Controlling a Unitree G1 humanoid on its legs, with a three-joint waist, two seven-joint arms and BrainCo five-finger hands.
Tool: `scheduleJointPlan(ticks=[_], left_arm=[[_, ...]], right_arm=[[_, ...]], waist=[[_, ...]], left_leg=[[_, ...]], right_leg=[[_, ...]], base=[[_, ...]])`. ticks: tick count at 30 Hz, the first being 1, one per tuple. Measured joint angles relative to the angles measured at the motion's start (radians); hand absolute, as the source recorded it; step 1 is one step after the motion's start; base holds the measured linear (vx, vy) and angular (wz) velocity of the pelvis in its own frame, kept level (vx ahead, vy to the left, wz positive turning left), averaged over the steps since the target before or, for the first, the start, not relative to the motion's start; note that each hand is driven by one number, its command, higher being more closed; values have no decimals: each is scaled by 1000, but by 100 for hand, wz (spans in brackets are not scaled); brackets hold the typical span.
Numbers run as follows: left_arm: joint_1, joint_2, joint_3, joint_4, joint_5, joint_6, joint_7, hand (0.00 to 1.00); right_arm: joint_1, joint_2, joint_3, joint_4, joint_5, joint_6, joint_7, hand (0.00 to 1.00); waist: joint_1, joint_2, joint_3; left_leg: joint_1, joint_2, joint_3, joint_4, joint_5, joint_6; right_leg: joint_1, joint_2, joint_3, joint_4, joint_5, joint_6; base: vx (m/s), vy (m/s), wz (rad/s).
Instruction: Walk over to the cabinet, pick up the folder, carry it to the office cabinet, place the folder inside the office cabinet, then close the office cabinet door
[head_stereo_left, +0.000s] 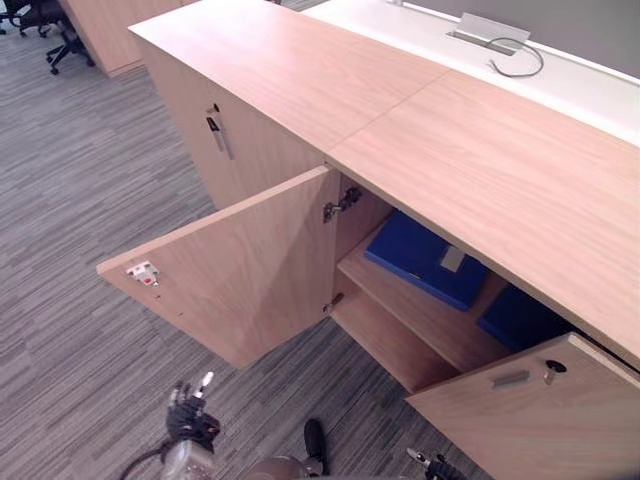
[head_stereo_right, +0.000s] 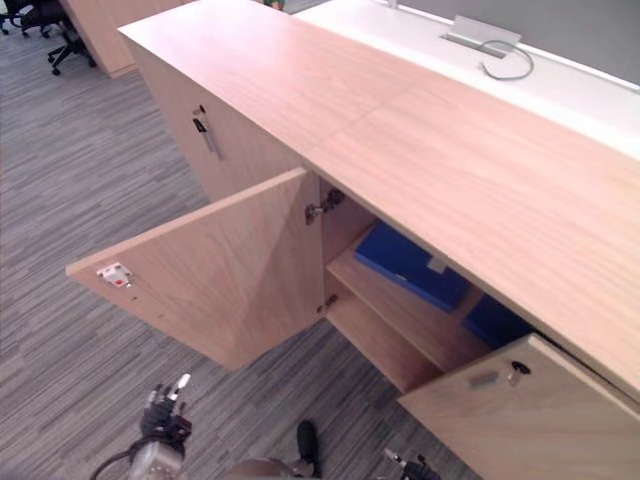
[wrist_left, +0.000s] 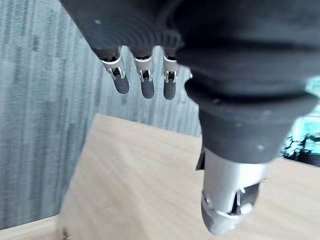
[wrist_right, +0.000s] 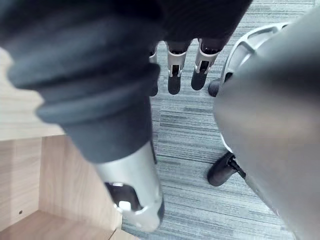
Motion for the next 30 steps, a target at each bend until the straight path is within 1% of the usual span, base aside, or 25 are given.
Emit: scheduleJointPlan(ticks=[3, 5, 6, 8, 9, 11, 12, 14, 16, 17, 18, 21, 22, 23, 24, 30], left_arm=[[-12, 32, 94, 12, 53, 12, 6, 0], [-54, 93, 184, 99, 90, 43, -2, 0], [-61, 112, 208, 124, 105, 52, -7, 0], [-104, 206, 295, 225, 177, 87, -36, 0], [-115, 234, 312, 248, 197, 92, -39, 0], [-161, 345, 332, 310, 273, 107, -50, 0], [-176, 370, 329, 318, 290, 108, -55, 0], [-243, 457, 290, 349, 365, 110, -67, 0], [-291, 493, 240, 348, 409, 110, -69, 0], [-332, 511, 194, 348, 437, 109, -70, 0], [-347, 517, 173, 348, 444, 108, -70, 0], [-416, 526, 47, 346, 488, 99, -80, 0], [-426, 526, 28, 346, 500, 97, -80, 0], [-431, 529, 27, 349, 505, 101, -65, 0], [-431, 537, 2, 349, 515, 99, -67, 0], [-435, 540, -69, 349, 516, 99, -59, 0]], right_arm=[[0, 0, -12, 0, -4, 10, 9, 0], [0, 2, -69, 5, -39, 23, 23, 0], [0, 1, -81, 9, -40, 25, 27, 0], [1, -1, -95, 9, -47, 38, 42, 0], [1, 1, -113, 9, -53, 39, 45, 0], [7, 3, -156, 10, -57, 46, 50, 0], [9, 1, -163, 10, -57, 47, 50, 0], [16, -1, -166, 10, -56, 49, 50, 0], [17, 1, -195, 10, -53, 51, 51, 0], [17, 0, -200, 10, -52, 53, 55, 0], [17, 1, -200, 10, -52, 53, 56, 0], [19, 3, -201, 10, -35, 53, 59, 0], [18, 3, -201, 10, -35, 53, 59, 0], [19, 2, -205, 10, -35, 53, 60, 0], [20, 4, -239, 10, -34, 53, 60, 0], [18, 3, -245, 10, -34, 53, 61, 0]], waist=[[1, 0, -7], [2, 3, -17], [2, 3, -24], [1, 4, -34], [1, 3, -38], [1, 1, -49], [2, 1, -49], [1, -1, -51], [1, -2, -53], [0, -4, -57], [-1, -5, -59], [-6, -17, -74], [-7, -19, -75], [-5, -22, -77], [-4, -23, -78], [3, -27, -90]], left_leg=[[4, 5, 6, 0, 2, 2], [21, 20, 14, -1, 1, 0], [21, 24, 16, -1, 1, -2], [14, 42, 33, 0, 0, -12], [10, 46, 36, 0, 0, -14], [-7, 59, 43, 0, 7, -20], [-7, 61, 43, 0, 10, -20], [-7, 69, 45, 0, 13, -21], [-7, 72, 46, 0, 16, -21], [-7, 73, 46, 1, 17, -20], [-7, 74, 46, 1, 18, -19], [-4, 77, 54, 1, 18, -19], [-4, 78, 56, 1, 18, -19], [-4, 80, 61, 1, 18, -19], [-4, 82, 63, 1, 19, -19], [-4, 84, 64, 1, 22, -15]], right_leg=[[12, 13, 0, -18, 4, 4], [26, 19, 0, -18, 4, 4], [25, 22, 0, -19, 4, 4], [14, 43, 8, -21, 4, 5], [9, 45, 12, -22, 4, 5], [-11, 55, 23, -25, 4, 4], [-11, 60, 23, -25, 4, 4], [-12, 67, 25, -24, 4, 4], [-12, 70, 25, -24, 4, 4], [-13, 71, 26, -22, 4, 4], [-14, 72, 26, -20, 4, 4], [-17, 72, 31, -16, 4, 4], [-18, 72, 34, -15, 4, 4], [-22, 72, 47, -12, 4, 4], [-26, 72, 55, -7, 4, 4], [-32, 69, 56, 8, 4, 4]], base=[[-15, -45, -6], [-37, -66, -11], [-37, -63, -14], [-41, -66, -17], [-48, -53, -17], [-33, -44, -10], [-18, -50, -6], [-19, -42, -4], [-12, -16, -1], [0, 0, 0], [0, 0, 0], [-17, -3, -7], [-15, 2, -11], [-27, 7, -11], [-24, 8, -8], [-39, 13, 0]])
